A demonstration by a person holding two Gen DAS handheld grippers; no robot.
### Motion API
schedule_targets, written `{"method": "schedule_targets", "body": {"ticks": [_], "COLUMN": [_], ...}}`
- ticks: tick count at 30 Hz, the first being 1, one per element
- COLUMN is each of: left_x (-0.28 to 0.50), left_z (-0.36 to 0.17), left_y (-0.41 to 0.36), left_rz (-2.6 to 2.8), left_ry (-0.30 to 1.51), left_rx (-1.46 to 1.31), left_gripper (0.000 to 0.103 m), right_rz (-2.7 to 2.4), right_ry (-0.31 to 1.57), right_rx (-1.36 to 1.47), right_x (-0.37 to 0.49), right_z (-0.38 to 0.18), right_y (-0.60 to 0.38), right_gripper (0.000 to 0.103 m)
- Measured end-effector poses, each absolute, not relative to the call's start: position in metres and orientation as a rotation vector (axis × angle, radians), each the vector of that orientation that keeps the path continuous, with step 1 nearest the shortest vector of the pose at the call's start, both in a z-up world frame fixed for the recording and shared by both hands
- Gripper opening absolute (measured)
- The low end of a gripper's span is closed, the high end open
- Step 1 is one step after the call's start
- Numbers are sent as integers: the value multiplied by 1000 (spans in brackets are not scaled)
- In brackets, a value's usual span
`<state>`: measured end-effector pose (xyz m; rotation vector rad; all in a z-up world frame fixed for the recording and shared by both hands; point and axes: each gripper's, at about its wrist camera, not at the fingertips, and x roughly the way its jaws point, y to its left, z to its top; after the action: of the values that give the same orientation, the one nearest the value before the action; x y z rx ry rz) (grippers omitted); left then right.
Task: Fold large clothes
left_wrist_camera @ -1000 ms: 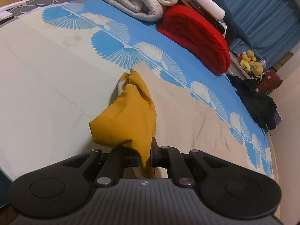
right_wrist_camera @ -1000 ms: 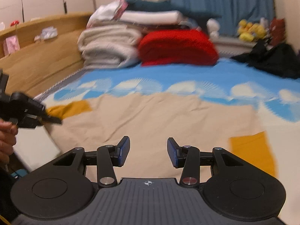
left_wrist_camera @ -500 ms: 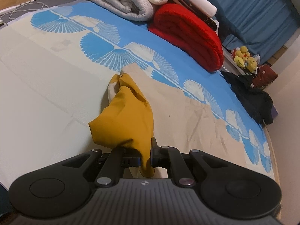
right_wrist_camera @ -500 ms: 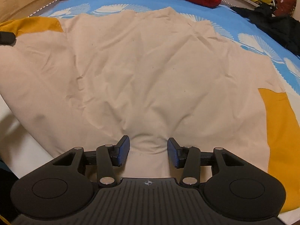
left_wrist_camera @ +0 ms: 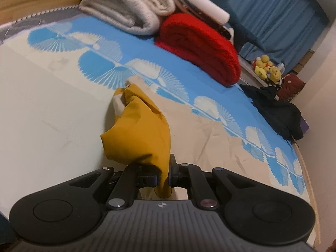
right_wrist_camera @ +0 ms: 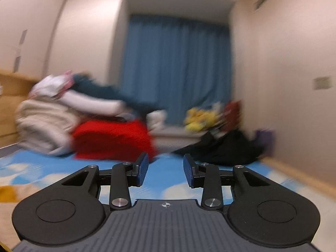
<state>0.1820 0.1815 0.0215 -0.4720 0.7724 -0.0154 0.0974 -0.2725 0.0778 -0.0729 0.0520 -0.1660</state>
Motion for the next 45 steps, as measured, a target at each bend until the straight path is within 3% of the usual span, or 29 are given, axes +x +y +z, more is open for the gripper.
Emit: {"method": "schedule_targets", "body": {"ticks": [7,14,19,27,30,32,33,40,45], "left_x": [177,167,155,144,147,157,163,196,216], "left_z": [52,69,48,-30,-36,-30,-24,16,2], "left_y": [104,-17,-115,-229,-226,-211,-199,-114,-55], "left_rz": [-140,-401,-636,-856,-890,-907,-905,-754,-496], "left_ry": [690,618,658,925,981,995,987,846,810], "left_rx": [-366,-228,-125,150,136,53,1,-232,-262], "left_gripper": [7,4,4,6,30,64,68,69,69], "right_rz": [-320,-249,-209,-159,-111,-75,-59,-44,11], "right_ry": [213,316,352,420,482,530,555,688,871], "right_rx": [63,105,142,206,252,287,306,442,553], "right_x": [86,86,100,118,128,135,141,176,203], "right_z": [58,50,51,43,35,29,25,1,-32], "right_y": [-386,-419,-423,-421,-417,-413,-410,-401,-385], "right_gripper": [37,37,37,39,43,45,48,49,54]}}
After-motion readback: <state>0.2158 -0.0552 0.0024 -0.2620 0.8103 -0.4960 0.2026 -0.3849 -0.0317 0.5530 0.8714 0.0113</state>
